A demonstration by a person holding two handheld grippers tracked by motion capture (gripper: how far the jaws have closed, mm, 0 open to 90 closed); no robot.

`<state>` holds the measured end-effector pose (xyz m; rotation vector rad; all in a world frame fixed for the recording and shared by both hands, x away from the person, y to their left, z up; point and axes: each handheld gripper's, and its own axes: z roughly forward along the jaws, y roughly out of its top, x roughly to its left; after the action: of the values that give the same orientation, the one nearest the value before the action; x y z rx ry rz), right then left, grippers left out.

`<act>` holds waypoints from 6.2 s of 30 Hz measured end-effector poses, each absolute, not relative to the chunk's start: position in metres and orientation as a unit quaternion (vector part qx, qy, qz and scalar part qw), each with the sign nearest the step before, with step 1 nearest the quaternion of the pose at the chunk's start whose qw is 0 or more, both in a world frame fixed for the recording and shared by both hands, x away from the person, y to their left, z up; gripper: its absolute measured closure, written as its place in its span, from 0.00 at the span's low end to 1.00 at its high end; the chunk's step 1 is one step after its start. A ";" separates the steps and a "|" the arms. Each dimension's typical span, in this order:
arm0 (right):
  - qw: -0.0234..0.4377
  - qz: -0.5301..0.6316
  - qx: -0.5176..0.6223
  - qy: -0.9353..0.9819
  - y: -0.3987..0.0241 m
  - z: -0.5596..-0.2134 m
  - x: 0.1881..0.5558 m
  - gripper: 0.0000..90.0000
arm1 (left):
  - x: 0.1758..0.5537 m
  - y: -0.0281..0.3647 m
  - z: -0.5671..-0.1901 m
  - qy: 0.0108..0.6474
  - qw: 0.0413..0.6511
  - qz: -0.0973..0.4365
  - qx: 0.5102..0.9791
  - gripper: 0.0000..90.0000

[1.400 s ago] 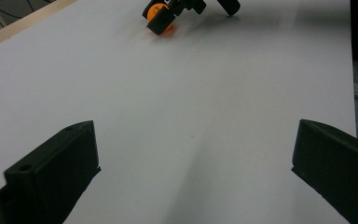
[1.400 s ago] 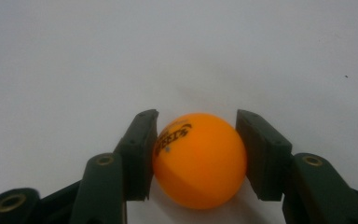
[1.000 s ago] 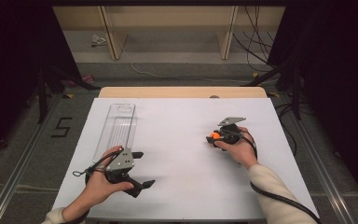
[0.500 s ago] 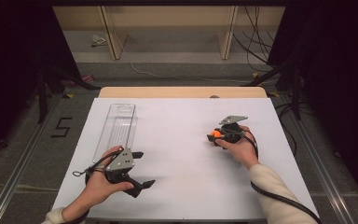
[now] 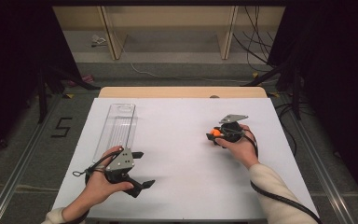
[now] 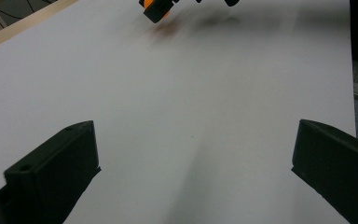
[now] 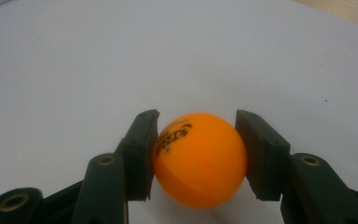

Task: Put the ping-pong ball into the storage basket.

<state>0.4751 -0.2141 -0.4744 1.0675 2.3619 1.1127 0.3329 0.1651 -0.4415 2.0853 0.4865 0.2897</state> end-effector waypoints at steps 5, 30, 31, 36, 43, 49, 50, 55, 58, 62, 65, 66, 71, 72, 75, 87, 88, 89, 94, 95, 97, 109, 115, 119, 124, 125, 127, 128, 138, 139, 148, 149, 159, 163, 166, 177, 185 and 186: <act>0.160 0.390 0.372 0.827 -0.213 -0.472 0.475 0.57 | 0.333 0.165 -0.441 0.198 0.471 0.118 0.851 0.00; 0.159 0.413 0.354 0.824 -0.202 -0.457 0.470 0.57 | 0.333 0.165 -0.442 0.198 0.471 0.118 0.852 0.00; 0.159 0.414 0.352 0.824 -0.202 -0.456 0.470 0.57 | 0.333 0.165 -0.442 0.198 0.471 0.118 0.852 0.00; 0.159 0.415 0.351 0.824 -0.201 -0.455 0.470 0.57 | 0.333 0.165 -0.442 0.198 0.471 0.118 0.852 0.00; 0.159 0.419 0.348 0.824 -0.198 -0.453 0.469 0.57 | 0.333 0.165 -0.442 0.198 0.471 0.118 0.852 0.00; 0.156 0.421 0.344 0.825 -0.194 -0.451 0.468 0.57 | 0.333 0.165 -0.442 0.199 0.471 0.118 0.852 0.00; 0.156 0.421 0.344 0.825 -0.194 -0.451 0.468 0.57 | 0.333 0.165 -0.442 0.199 0.471 0.118 0.851 0.00; 0.157 0.422 0.342 0.825 -0.192 -0.449 0.467 0.57 | 0.333 0.165 -0.442 0.198 0.471 0.118 0.852 0.00; 0.158 0.424 0.340 0.824 -0.191 -0.448 0.466 0.57 | 0.333 0.165 -0.442 0.198 0.471 0.118 0.852 0.00; 0.158 0.424 0.339 0.825 -0.190 -0.447 0.466 0.57 | 0.333 0.165 -0.442 0.198 0.471 0.118 0.852 0.00; 0.158 0.425 0.337 0.825 -0.189 -0.447 0.466 0.57 | 0.333 0.165 -0.442 0.198 0.471 0.118 0.852 0.00; 0.158 0.425 0.336 0.825 -0.188 -0.447 0.466 0.57 | 0.333 0.165 -0.442 0.198 0.471 0.118 0.852 0.00; 0.158 0.426 0.334 0.826 -0.186 -0.446 0.465 0.57 | 0.333 0.165 -0.442 0.198 0.471 0.118 0.852 0.00; 0.157 0.427 0.333 0.826 -0.185 -0.445 0.465 0.57 | 0.333 0.165 -0.442 0.198 0.471 0.118 0.852 0.00; 0.157 0.428 0.331 0.826 -0.183 -0.445 0.465 0.57 | 0.333 0.165 -0.441 0.198 0.471 0.118 0.852 0.00; 0.153 0.429 0.321 0.830 -0.176 -0.443 0.463 0.57 | 0.333 0.165 -0.442 0.197 0.471 0.118 0.852 0.00; 0.154 0.430 0.319 0.830 -0.176 -0.443 0.463 0.57 | 0.333 0.165 -0.442 0.197 0.471 0.118 0.852 0.00; 0.153 0.430 0.319 0.831 -0.175 -0.443 0.463 0.57 | 0.333 0.165 -0.442 0.197 0.471 0.118 0.852 0.00; 0.154 0.431 0.315 0.832 -0.171 -0.442 0.463 0.57 | 0.333 0.165 -0.442 0.198 0.470 0.118 0.852 0.00; 0.153 0.431 0.314 0.832 -0.170 -0.442 0.462 0.57 | 0.333 0.165 -0.442 0.198 0.471 0.118 0.852 0.00; 0.153 0.431 0.313 0.832 -0.169 -0.441 0.462 0.57 | 0.333 0.165 -0.442 0.197 0.471 0.118 0.852 0.00; 0.149 0.432 0.309 0.834 -0.162 -0.441 0.462 0.57 | 0.333 0.165 -0.442 0.197 0.470 0.118 0.852 0.00; 0.148 0.433 0.305 0.835 -0.157 -0.441 0.461 0.57 | 0.333 0.165 -0.442 0.197 0.470 0.118 0.852 0.00; 0.147 0.434 0.303 0.836 -0.155 -0.440 0.461 0.57 | 0.333 0.165 -0.442 0.197 0.470 0.118 0.852 0.00; 0.146 0.436 0.299 0.836 -0.151 -0.439 0.461 0.57 | 0.333 0.165 -0.442 0.197 0.470 0.117 0.852 0.00; 0.146 0.436 0.299 0.836 -0.151 -0.439 0.461 0.57 | 0.333 0.165 -0.442 0.197 0.470 0.117 0.852 0.00; 0.144 0.436 0.299 0.837 -0.150 -0.439 0.461 0.57 | 0.332 0.165 -0.442 0.198 0.471 0.117 0.852 0.00; 0.145 0.436 0.298 0.837 -0.149 -0.439 0.461 0.57 | 0.332 0.165 -0.442 0.198 0.471 0.117 0.852 0.00; 0.144 0.438 0.295 0.837 -0.145 -0.438 0.462 0.57 | 0.333 0.165 -0.442 0.197 0.471 0.117 0.852 0.00; 0.144 0.438 0.294 0.837 -0.145 -0.438 0.462 0.57 | 0.332 0.165 -0.442 0.198 0.471 0.117 0.852 0.00; 0.142 0.439 0.293 0.837 -0.142 -0.438 0.462 0.57 | 0.333 0.165 -0.442 0.197 0.471 0.117 0.852 0.00; 0.142 0.439 0.293 0.837 -0.142 -0.438 0.462 0.57 | 0.333 0.165 -0.442 0.197 0.471 0.117 0.852 0.00; 0.143 0.444 0.286 0.837 -0.137 -0.436 0.461 0.57 | 0.333 0.165 -0.442 0.198 0.471 0.117 0.852 0.00; 0.144 0.444 0.286 0.837 -0.135 -0.436 0.461 0.57 | 0.332 0.165 -0.442 0.198 0.471 0.117 0.852 0.00; 0.144 0.445 0.285 0.837 -0.134 -0.435 0.461 0.57 | 0.333 0.165 -0.442 0.198 0.471 0.116 0.852 0.00; 0.145 0.444 0.282 0.838 -0.130 -0.435 0.462 0.57 | 0.332 0.165 -0.442 0.198 0.471 0.117 0.852 0.00; 0.147 0.446 0.280 0.838 -0.128 -0.434 0.462 0.57 | 0.332 0.165 -0.441 0.197 0.471 0.117 0.852 0.00; 0.147 0.446 0.279 0.838 -0.127 -0.434 0.462 0.57 | 0.332 0.165 -0.441 0.197 0.471 0.117 0.852 0.00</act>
<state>0.4622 -0.1274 -0.4340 0.8043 2.4111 1.2834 0.3321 0.1646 -0.4414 2.0868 0.4820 0.2861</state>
